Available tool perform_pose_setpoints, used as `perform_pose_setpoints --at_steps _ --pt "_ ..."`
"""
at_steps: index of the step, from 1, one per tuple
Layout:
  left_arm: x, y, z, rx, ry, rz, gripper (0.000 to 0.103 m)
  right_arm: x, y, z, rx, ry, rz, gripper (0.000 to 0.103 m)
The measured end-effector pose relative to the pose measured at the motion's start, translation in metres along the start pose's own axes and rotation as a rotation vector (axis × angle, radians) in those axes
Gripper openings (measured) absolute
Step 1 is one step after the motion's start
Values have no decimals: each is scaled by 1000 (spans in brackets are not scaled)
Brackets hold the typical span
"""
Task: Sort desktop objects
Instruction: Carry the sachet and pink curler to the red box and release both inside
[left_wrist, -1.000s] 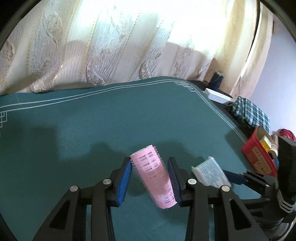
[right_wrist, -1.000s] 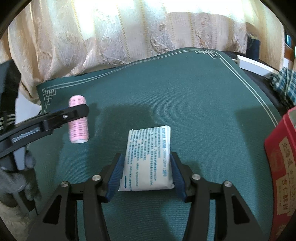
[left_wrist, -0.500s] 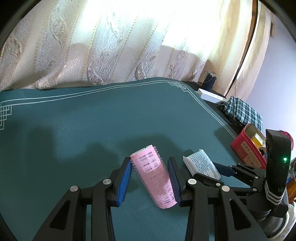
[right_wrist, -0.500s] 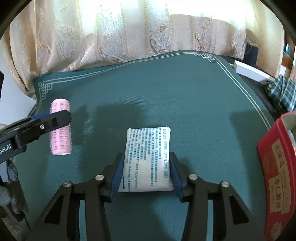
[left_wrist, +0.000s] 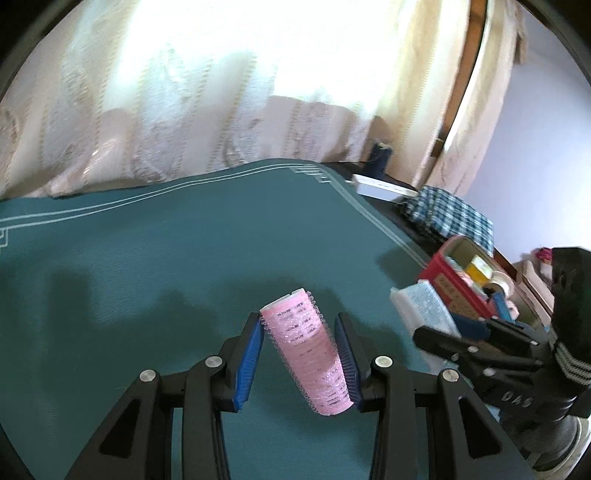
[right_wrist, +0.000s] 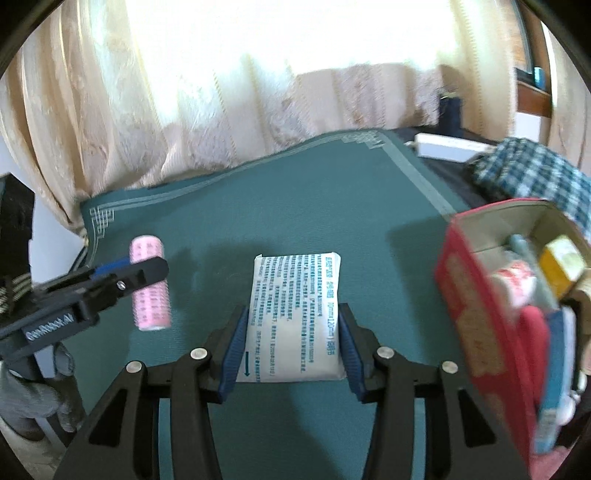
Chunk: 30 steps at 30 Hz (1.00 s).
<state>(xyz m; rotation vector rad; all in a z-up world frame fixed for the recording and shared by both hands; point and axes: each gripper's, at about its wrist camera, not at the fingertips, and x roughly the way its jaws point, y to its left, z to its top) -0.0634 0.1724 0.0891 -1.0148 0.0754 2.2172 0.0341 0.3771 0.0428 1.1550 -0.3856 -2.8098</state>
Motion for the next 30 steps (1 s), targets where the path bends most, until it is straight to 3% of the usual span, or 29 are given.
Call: perform_pose_setpoints --at_steps 7,15,21,30 --pt "6 -56 6 66 6 -88 42 -67 -43 0 56 -113 -68 51" --pt "11 -117 12 148 6 -174 42 -125 -112 -10 158 -165 -210 51" --pt "17 -151 14 191 14 -215 42 -138 -153 -26 238 -155 -256 51" --pt "26 -188 15 228 30 -252 42 -130 -172 -39 257 -112 -244 51"
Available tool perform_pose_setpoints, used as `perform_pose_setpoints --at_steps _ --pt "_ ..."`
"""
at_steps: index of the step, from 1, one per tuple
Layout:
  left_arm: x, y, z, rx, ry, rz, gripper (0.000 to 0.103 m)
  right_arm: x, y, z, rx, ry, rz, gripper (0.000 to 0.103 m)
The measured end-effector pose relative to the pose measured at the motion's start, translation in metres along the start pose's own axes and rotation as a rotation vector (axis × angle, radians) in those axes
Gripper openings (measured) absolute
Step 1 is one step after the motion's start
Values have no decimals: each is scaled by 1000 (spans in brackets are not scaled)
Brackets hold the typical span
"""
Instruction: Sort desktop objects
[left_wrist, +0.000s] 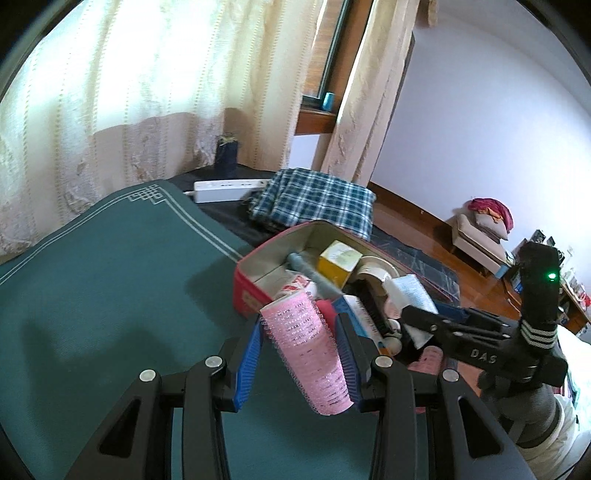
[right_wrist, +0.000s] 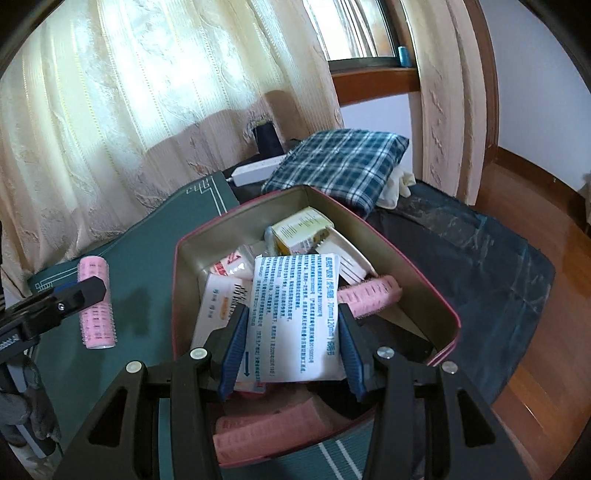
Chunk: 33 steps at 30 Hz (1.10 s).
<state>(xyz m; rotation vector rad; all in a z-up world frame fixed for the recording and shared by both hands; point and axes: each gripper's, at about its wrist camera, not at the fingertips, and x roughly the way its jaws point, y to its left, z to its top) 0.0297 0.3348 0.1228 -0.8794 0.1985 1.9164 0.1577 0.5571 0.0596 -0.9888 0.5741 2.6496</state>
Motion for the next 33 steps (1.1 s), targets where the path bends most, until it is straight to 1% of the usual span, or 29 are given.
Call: perform_pose_setpoints --at_steps 3,4,5,10,17,23,25,27,28,29,33 --pt "4 -6 3 7 4 -7 42 -1 -6 -3 14 2 -5 55" --pt "6 -9 4 10 5 -10 42 -2 -10 -3 21 2 -5 59" --pt "8 -11 5 13 7 -12 42 -1 -12 -2 26 1 -6 60" --pt "18 -27 10 31 14 -42 42 -7 -18 -2 40 -14 2 60" --pt "28 -53 20 64 4 -89 42 -19 -24 -4 50 -35 -21 60" --pt "45 -71 19 82 28 -118 42 -31 -35 -10 78 -45 -35 60" --pt "50 -74 17 84 33 -121 50 -32 -35 -11 79 -46 -37 60" --pt "53 -75 13 84 29 -119 73 -35 -36 -12 80 -49 -38 62" --pt "53 -75 12 83 27 -116 77 -37 -36 -13 80 -52 -40 64" --pt "52 -74 11 82 26 -113 79 -38 -36 -13 80 -55 -42 66" --pt "48 -70 9 70 20 -94 79 -43 -39 -13 90 -59 -42 71"
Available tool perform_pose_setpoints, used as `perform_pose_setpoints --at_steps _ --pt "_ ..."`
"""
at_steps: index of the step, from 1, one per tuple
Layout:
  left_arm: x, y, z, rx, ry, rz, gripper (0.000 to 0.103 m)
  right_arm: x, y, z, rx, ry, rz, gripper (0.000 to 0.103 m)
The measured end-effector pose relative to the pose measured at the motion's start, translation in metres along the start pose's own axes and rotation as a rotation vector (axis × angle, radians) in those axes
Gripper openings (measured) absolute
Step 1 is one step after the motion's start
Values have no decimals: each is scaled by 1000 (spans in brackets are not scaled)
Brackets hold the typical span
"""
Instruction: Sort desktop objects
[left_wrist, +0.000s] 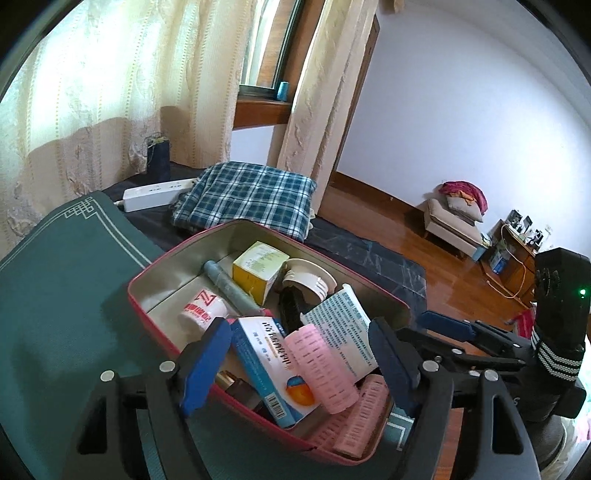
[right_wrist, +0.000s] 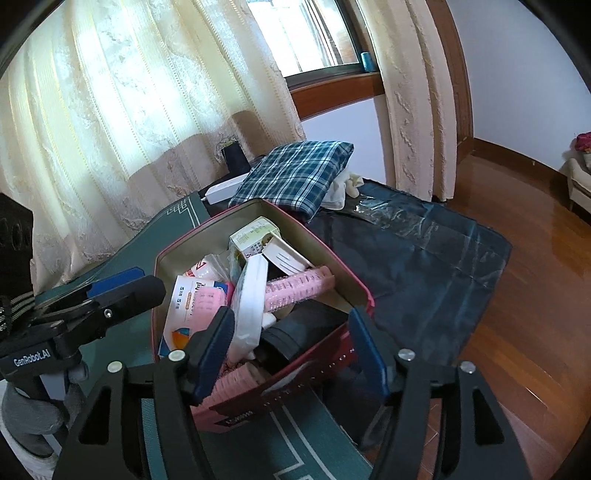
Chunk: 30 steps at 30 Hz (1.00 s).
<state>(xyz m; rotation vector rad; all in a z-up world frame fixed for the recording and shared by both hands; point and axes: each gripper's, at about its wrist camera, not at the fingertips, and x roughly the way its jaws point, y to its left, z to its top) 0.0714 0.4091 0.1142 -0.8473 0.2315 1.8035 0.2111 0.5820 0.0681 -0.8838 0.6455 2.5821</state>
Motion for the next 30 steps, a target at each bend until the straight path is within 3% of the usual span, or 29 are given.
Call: perform_pose_setpoints --at_steps 3,9,11,13,18,22,24,27,30 --pt "-6 0 -2 10 -15 36 88 -3 -1 -2 -4 3 0 73" --pt "-30 -3 -13 25 -89 152 88 -10 -1 -10 -40 25 -7 77" --pt "-37 -5 -18 15 -113 213 89 -13 -1 -13 -48 28 -10 78" --pt "-41 -9 -23 4 -118 291 103 -15 0 -15 -52 31 -10 78" --pt "-51 -19 -32 -6 -138 446 103 -22 7 -20 -69 30 3 78" --pt "-54 -27 -37 -3 -135 618 103 -29 12 -25 -86 28 11 78" --pt "-56 -28 -39 -3 -136 598 103 -31 13 -27 -89 27 12 78" --pt "-61 -24 -43 -66 -115 484 103 -36 13 -30 -91 24 9 78" --pt "-64 -26 -46 -82 -118 481 103 -41 13 -32 -93 21 7 78"
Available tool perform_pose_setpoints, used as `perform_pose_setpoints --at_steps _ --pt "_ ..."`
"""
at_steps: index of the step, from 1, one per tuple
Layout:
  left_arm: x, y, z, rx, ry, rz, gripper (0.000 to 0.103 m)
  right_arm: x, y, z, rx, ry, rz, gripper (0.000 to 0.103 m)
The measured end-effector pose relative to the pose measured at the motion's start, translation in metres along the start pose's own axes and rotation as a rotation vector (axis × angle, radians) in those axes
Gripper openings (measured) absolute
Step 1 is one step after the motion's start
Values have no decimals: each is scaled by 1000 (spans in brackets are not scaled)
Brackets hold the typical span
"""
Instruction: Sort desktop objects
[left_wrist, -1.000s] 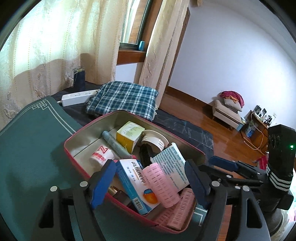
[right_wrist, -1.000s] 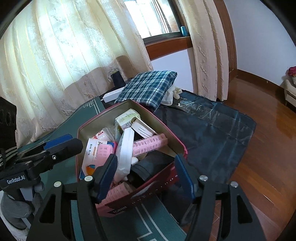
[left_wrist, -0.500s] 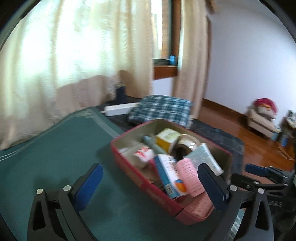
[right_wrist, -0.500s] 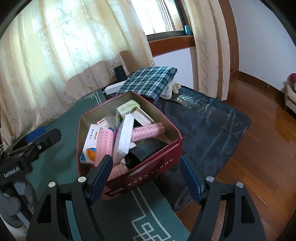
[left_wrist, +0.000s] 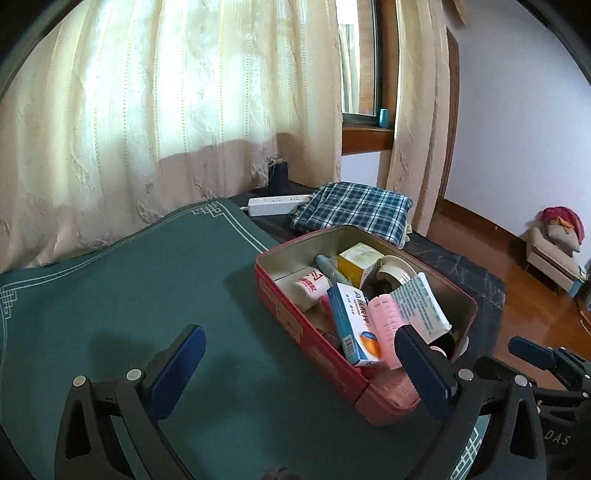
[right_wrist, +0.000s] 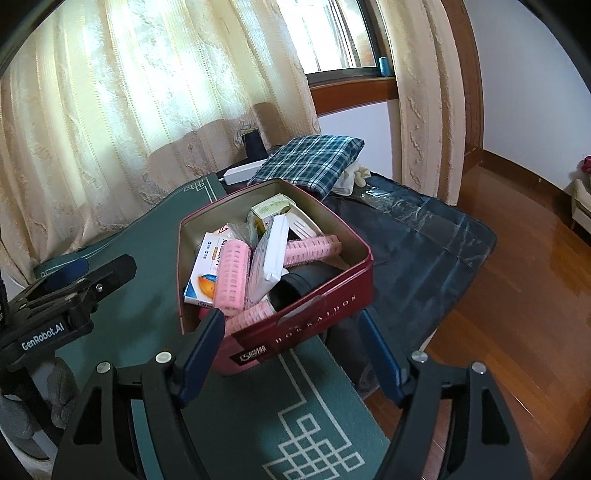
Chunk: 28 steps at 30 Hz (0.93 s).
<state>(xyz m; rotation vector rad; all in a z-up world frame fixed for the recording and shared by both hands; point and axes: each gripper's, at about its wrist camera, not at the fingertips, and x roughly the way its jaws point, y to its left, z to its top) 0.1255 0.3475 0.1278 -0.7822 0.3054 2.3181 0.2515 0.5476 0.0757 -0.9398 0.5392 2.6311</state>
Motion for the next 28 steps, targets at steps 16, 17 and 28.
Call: perform_pose_setpoints --at_steps 16,17,28 --pt "-11 -13 -6 33 17 -53 103 -10 10 -13 -29 7 -1 78" --pt "-10 -12 -6 27 24 -61 103 -10 9 -13 -27 10 -4 78" --pt "-12 -17 -10 63 35 -62 103 -12 9 -17 -21 11 0 78"
